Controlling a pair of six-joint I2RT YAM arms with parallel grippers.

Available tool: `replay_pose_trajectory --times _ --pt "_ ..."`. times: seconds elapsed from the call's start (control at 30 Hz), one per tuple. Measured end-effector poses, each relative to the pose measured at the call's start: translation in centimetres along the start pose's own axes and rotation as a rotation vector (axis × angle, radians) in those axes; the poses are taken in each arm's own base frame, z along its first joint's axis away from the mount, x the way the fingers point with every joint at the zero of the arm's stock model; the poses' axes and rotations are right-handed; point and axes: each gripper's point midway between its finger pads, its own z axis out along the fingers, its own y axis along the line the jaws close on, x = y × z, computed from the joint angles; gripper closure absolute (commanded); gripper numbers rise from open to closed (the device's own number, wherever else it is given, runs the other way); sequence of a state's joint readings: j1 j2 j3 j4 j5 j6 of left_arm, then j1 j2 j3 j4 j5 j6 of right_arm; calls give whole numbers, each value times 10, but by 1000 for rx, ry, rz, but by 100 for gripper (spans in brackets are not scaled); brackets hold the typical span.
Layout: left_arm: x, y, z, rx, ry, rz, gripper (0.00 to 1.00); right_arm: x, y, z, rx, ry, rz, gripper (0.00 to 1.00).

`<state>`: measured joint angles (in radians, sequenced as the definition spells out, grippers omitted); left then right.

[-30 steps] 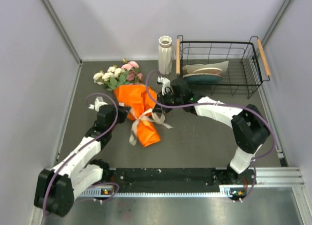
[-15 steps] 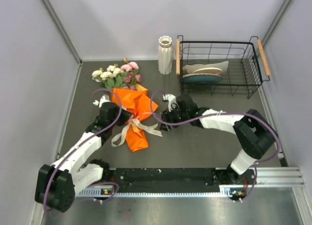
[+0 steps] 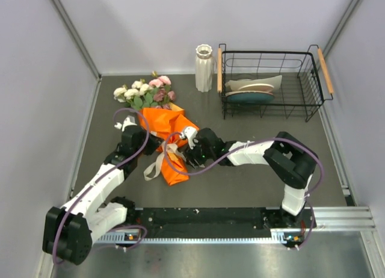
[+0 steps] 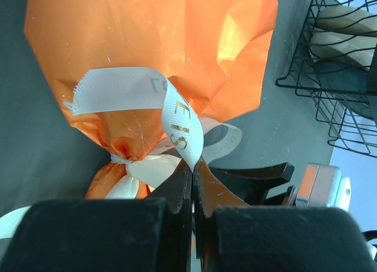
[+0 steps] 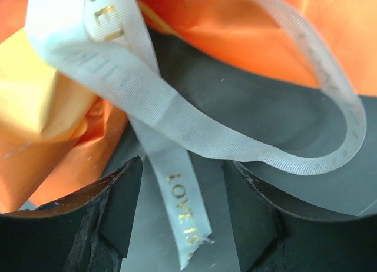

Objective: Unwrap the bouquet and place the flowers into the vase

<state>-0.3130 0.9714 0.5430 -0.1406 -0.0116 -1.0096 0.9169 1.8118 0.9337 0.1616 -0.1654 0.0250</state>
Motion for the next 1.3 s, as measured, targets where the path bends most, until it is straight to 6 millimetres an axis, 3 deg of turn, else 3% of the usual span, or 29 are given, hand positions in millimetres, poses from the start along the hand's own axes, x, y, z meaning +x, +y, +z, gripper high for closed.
replay_pose_trajectory --times 0.27,0.3,0.33,0.4,0.43,0.47,0.7,0.83,1.0,1.1,1.3 --pt "6 -3 -2 18 33 -2 100 -9 -3 14 136 -41 -126 46" --pt "6 -3 -2 19 36 -2 100 -11 -1 17 154 -49 -139 52" --pt "6 -3 -2 19 36 -2 100 -12 1 18 169 -60 -148 70" --pt "6 -3 -2 19 36 -1 100 -14 3 20 194 -76 -156 83" --pt "6 -3 -2 19 35 0 100 -13 4 20 200 -82 -155 95" --pt "6 -3 -2 18 35 0 100 -12 5 20 208 -87 -149 100" --pt "5 -1 -2 8 28 0 100 -10 -11 12 313 -105 -128 100" --pt "3 7 -6 -21 6 0 100 -9 -25 -13 406 -104 -69 100" --pt "6 21 -11 -41 -14 -10 100 -47 -32 -58 478 -255 47 100" --pt "12 30 -12 -57 -6 -12 100 -68 -30 -73 475 -337 111 100" --pt "14 34 -13 -66 -3 -21 100 -67 -28 -75 469 -361 253 100"
